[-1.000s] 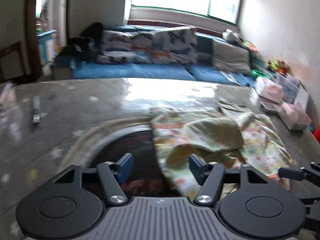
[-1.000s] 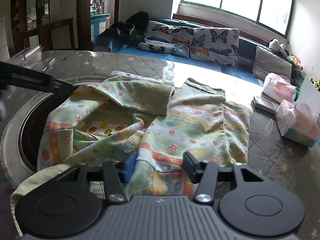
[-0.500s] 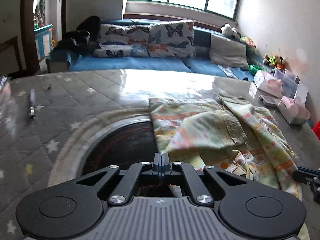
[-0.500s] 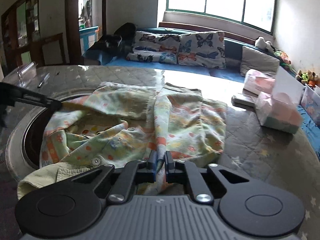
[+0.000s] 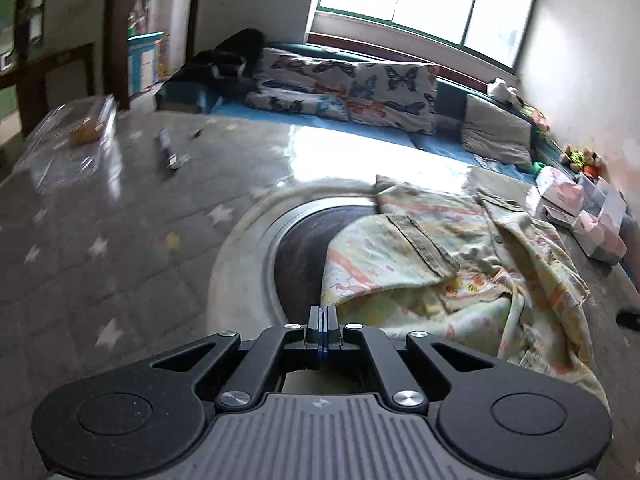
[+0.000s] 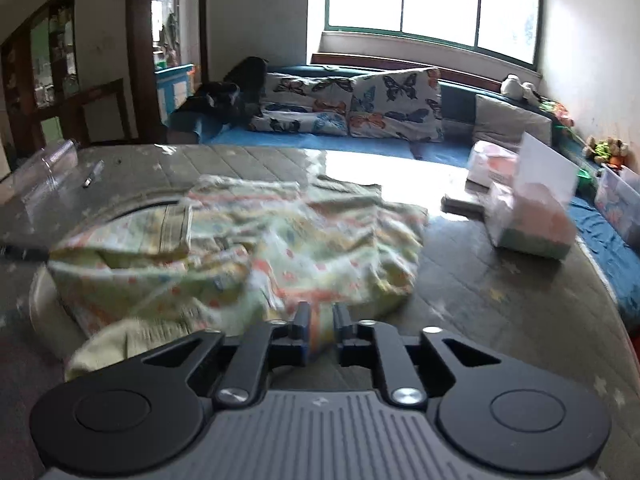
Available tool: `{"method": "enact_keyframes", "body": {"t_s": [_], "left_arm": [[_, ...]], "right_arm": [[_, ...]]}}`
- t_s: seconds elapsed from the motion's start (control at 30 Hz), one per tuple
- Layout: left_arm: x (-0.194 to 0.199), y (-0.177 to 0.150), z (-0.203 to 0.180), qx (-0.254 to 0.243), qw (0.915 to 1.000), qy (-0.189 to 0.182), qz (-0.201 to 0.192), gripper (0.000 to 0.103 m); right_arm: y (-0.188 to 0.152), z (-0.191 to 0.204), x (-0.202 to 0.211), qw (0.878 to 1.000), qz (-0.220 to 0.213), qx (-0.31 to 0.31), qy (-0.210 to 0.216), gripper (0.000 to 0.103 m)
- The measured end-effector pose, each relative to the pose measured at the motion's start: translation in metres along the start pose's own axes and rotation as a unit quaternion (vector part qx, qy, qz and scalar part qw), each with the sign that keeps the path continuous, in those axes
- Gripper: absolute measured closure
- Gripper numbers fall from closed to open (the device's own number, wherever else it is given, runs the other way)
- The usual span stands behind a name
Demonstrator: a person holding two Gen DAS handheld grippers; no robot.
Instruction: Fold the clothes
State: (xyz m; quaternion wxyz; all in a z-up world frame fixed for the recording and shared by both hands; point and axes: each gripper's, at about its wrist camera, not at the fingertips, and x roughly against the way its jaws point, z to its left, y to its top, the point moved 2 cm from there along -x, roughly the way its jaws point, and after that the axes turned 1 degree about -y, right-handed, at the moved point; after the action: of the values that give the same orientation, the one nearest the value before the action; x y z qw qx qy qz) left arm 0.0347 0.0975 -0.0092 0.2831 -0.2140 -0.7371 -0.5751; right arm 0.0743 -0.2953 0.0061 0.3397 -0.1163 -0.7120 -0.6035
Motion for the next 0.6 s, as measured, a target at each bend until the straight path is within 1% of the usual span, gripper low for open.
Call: {"method": "enact_keyframes", "body": {"t_s": [0.07,0.1,0.17,0.2,0.33,0.4,0.43,0.47,0.5,0.53,0.57,0.6], "left_arm": [[0.005,-0.005,0.007,0.007,0.9999,0.014,-0.003,0.103],[0.008,-0.007,0.01,0.011,0.9997,0.021,-0.005,0.103],[0.011,-0.009,0.018,0.026,0.9995,0.02,-0.002,0.103],[0.011,-0.009,0.02,0.026,0.9994,0.021,0.0,0.103],[0.012,-0.008,0.021,0.023,0.9996,0.015,0.003,0.102],[0.011,-0.003,0.018,0.016,0.9998,0.012,0.002,0.1],[0.01,0.001,0.016,0.013,0.9998,0.013,-0.002,0.096],[0.008,0.005,0.012,0.009,0.9999,0.009,-0.004,0.084],[0.006,0.01,0.009,0.005,1.0,0.006,-0.006,0.074],[0.003,0.014,0.003,-0.005,0.9999,0.003,-0.009,0.057],[0.0,0.018,-0.002,-0.014,0.9998,0.0,-0.012,0.05],[-0.002,0.022,-0.008,-0.024,0.9996,-0.003,-0.015,0.05]], "right_arm": [[0.013,0.006,-0.012,1.0,-0.007,0.001,0.011,0.056],[0.019,0.009,-0.021,1.0,-0.008,0.006,0.015,0.056],[0.031,0.017,-0.039,1.0,-0.009,0.014,0.019,0.054],[0.037,0.021,-0.049,1.0,-0.008,0.019,0.021,0.052],[0.057,0.036,-0.092,0.999,0.006,0.032,0.014,0.048],[0.066,0.041,-0.111,0.999,0.016,0.034,0.015,0.04],[0.069,0.045,-0.12,0.999,0.02,0.038,0.012,0.038],[0.071,0.047,-0.128,0.999,0.024,0.041,0.006,0.038],[0.073,0.048,-0.136,0.999,0.029,0.044,0.001,0.038],[0.074,0.048,-0.144,0.998,0.033,0.047,-0.005,0.038],[0.075,0.048,-0.151,0.998,0.038,0.048,-0.01,0.038],[0.075,0.046,-0.156,0.998,0.044,0.046,-0.015,0.039]]}}
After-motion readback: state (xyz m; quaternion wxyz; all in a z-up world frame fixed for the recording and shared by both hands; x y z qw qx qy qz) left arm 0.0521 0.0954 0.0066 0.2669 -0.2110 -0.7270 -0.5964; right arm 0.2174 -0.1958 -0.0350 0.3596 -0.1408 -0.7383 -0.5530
